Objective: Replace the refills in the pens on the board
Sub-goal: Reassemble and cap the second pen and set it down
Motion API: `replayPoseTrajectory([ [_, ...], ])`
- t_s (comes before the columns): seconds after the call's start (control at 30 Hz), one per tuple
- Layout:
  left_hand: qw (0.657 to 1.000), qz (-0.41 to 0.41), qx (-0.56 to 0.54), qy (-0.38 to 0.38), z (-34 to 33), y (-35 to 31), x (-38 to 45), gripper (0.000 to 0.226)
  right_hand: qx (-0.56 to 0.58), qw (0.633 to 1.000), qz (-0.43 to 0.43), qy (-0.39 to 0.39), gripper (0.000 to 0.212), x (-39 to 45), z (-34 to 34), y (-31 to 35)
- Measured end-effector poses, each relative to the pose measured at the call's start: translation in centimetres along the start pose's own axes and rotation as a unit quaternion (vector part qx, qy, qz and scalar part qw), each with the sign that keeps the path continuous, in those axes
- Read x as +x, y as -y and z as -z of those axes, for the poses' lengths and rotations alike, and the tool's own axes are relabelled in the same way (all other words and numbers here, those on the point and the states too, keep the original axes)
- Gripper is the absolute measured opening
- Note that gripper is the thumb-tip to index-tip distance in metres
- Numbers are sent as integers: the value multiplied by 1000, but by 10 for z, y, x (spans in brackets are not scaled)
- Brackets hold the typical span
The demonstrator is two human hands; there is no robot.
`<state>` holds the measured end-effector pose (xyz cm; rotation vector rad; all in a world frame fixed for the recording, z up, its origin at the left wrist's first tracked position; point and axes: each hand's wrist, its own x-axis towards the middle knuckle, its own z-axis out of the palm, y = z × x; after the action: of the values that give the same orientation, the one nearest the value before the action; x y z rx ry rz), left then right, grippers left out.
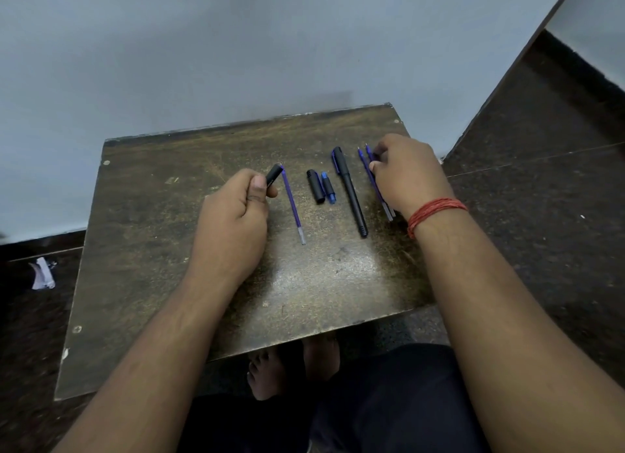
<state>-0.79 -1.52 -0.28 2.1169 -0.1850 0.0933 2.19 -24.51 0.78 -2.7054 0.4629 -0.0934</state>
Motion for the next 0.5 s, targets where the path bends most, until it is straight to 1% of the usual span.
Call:
replayPoseTrajectory([
  [0.3,1000,2,-6,-1,1,0,0,31,2,1000,7,8,28,-2,1,1],
  [0.5,1000,1,-1,-3,0,0,1,31,13,1000,6,16,27,-2,2,4],
])
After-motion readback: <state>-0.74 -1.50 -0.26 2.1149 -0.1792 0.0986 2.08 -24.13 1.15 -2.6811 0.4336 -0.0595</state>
